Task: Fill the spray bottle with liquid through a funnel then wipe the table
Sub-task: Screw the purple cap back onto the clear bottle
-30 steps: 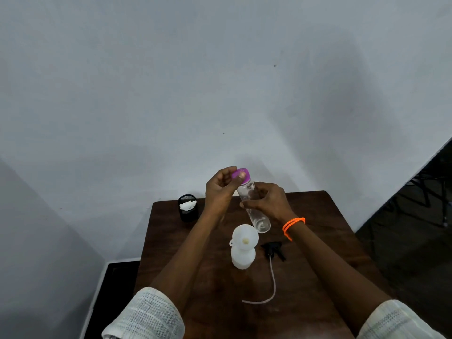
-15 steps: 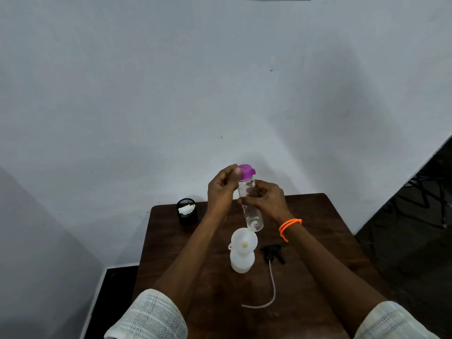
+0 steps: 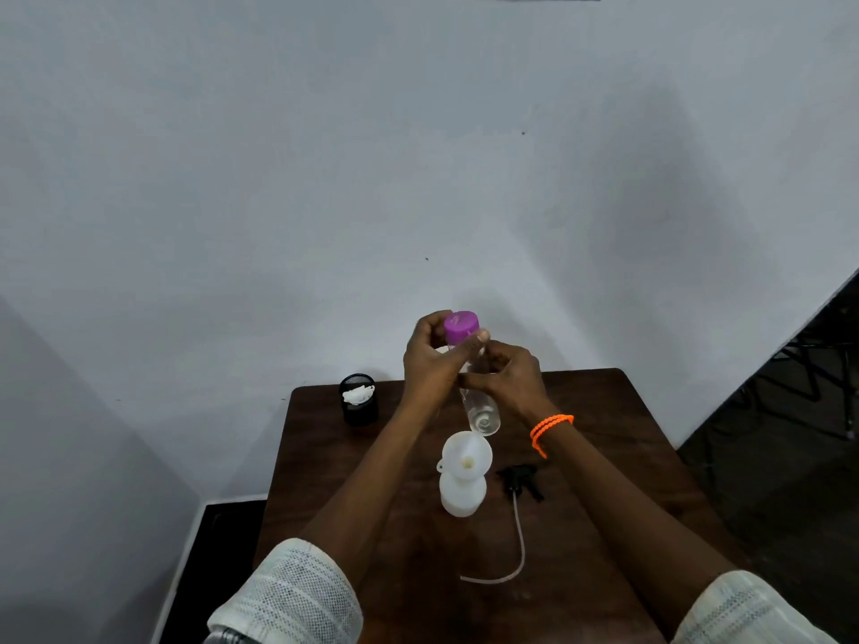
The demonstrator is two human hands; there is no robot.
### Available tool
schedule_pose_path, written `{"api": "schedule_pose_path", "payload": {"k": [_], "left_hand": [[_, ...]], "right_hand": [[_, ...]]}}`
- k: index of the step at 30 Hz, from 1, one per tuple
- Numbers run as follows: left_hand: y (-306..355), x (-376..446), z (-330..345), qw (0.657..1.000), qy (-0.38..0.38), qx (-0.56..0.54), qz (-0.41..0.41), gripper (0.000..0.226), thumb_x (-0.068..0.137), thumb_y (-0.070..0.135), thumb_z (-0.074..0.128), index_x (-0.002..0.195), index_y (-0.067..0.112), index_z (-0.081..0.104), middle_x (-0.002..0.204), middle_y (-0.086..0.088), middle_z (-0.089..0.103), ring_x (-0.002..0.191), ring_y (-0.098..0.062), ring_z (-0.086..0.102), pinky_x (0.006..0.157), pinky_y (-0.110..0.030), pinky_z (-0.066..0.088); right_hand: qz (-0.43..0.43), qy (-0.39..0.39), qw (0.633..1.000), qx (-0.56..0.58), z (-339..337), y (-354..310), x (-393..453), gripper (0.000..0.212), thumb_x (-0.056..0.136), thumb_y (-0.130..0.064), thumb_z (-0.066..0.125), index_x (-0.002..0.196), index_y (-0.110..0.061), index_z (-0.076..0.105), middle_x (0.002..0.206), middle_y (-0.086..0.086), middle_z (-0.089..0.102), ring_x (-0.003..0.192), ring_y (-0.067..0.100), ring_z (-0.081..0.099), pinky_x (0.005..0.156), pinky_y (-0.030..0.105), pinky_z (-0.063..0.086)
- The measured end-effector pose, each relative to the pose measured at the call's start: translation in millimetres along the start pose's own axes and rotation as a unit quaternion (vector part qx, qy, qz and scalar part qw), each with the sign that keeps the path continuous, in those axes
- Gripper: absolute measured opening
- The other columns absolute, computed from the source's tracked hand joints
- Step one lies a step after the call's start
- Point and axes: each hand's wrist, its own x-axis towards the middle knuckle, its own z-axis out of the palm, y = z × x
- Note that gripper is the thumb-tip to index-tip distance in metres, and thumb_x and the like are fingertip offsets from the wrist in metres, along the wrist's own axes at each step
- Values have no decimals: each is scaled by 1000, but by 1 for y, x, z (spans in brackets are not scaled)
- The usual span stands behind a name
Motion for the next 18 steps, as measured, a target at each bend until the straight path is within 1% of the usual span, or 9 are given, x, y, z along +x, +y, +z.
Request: {"api": "schedule_pose_path", "payload": {"k": [2,4,5,7,11,12,15,17,18], "left_hand": [[-2,0,-3,999,17,-27,-21,59,66,40,91,115,27,61,102,0,76,96,-16,73,90,-39,58],[-4,-1,-6,997,-7,-73,-29,44,78,26,86,116,19,64,102,-6,77,96,-20,73,92,-46,57],[-6,-2,-7,995,-22,-96,-32,37,83,21,82,116,16,65,104,-7,77,98,-21,73,94,-47,57],[-9,-2,-11,992,-30,-114,-43,29,90,18,75,118,14,66,106,-9,77,99,-22,72,95,-46,57],[-13,0,-11,991,-10,-116,-63,14,99,14,63,113,12,64,100,-8,74,93,-20,71,94,-46,58],[-13,0,-11,991,-9,-114,-62,12,101,16,60,111,10,64,102,-10,72,96,-21,69,93,-45,58],[-11,-1,-8,992,-20,-118,-51,29,104,31,55,113,7,68,117,-15,70,107,-22,67,93,-40,58],[-8,-3,-5,994,-39,-99,-31,37,97,43,61,116,13,71,118,-9,72,106,-17,67,95,-38,56],[-8,-2,-4,996,-47,-71,-16,38,93,46,67,117,17,71,115,-5,73,104,-15,67,95,-36,54]], "right_hand": [[1,-1,1000,2,-1,1,-1,32,64,-25,93,91,-19,77,84,-6,78,82,6,74,78,29,60],[3,0,1000,12,-4,2,-1,34,63,-23,95,92,-20,78,86,-6,79,83,5,74,81,31,61],[5,-2,1000,17,-5,3,-1,36,62,-25,96,94,-20,79,87,-5,79,83,6,75,82,32,61],[7,-9,1000,25,-8,6,0,41,60,-28,97,97,-21,79,90,-4,79,86,9,75,85,35,62],[4,-14,999,29,-8,9,-1,45,58,-31,97,98,-22,79,90,-4,80,87,12,76,86,40,62],[3,-14,999,30,-7,8,-1,44,58,-31,97,98,-22,79,90,-4,80,86,12,76,86,41,62],[1,-11,999,36,-6,8,-2,44,59,-31,95,99,-23,79,91,-4,80,88,12,76,87,42,62],[-1,-12,999,39,-5,6,-2,42,61,-27,94,99,-22,79,91,-5,80,87,11,76,87,43,62],[-1,-14,999,40,-4,5,-2,39,61,-26,94,97,-22,79,89,-5,80,86,11,76,86,43,62]]}}
